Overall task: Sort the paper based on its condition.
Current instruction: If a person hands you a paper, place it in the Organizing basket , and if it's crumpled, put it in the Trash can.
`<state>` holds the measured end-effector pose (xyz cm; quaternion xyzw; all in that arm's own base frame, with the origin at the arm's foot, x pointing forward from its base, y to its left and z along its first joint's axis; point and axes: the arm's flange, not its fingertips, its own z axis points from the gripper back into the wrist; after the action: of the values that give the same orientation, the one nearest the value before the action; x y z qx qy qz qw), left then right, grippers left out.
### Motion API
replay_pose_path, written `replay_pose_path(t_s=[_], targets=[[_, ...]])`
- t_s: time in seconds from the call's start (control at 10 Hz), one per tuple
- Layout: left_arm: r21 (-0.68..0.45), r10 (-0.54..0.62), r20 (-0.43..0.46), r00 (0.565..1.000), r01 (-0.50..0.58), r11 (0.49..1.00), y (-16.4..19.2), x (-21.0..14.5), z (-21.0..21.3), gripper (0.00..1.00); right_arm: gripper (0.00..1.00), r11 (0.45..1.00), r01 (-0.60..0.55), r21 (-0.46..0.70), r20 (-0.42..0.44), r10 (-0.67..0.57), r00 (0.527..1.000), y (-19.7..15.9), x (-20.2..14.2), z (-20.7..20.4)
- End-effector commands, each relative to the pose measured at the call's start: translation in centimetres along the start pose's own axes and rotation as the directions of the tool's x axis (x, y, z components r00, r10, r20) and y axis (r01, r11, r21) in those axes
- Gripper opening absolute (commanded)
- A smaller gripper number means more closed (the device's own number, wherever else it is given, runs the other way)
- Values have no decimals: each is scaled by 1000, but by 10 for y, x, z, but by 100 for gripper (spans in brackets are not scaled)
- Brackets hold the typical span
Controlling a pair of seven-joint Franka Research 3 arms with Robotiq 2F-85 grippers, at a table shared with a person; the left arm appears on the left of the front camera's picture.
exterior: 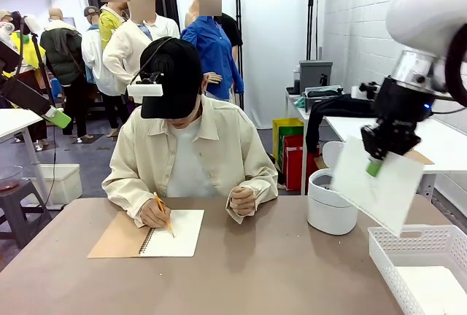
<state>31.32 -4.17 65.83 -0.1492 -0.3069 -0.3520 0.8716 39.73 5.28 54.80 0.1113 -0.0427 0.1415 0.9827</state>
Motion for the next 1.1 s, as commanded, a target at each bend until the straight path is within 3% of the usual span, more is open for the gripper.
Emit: replay_pose_path(t_s=[0.0, 0.3, 0.4, 0.5, 0.6, 0.9, 1.0], targets=[[0, 1, 5, 1000, -1, 1000, 0, 0, 1, 100, 0, 995, 16, -101, 44, -12, 999, -20, -39, -16], [0, 1, 5, 1000, -1, 1000, 0, 0, 1, 100, 0, 984, 138, -110, 86, -129, 988, -46, -81, -37], [0, 1, 5, 1000, -1, 1000, 0, 0, 1, 100, 0, 981, 175, -79, 71, -169, 983, -49, -91, -42], [0, 1, 5, 1000, -1, 1000, 0, 0, 1, 100, 0, 967, 255, 0, 117, -253, 960, -49, -88, -45], [0, 1, 5, 1000, -1, 1000, 0, 0, 1, 100, 0, 988, 124, -90, 64, -119, 991, -53, -81, -36], [0, 1, 5, 1000, -1, 1000, 0, 0, 1, 100, 0, 984, 166, -64, 72, -161, 984, -53, -88, -39], [0, 1, 5, 1000, -1, 1000, 0, 0, 1, 100, 0, 993, 75, -95, -4, -76, 997, -52, -67, -55]])
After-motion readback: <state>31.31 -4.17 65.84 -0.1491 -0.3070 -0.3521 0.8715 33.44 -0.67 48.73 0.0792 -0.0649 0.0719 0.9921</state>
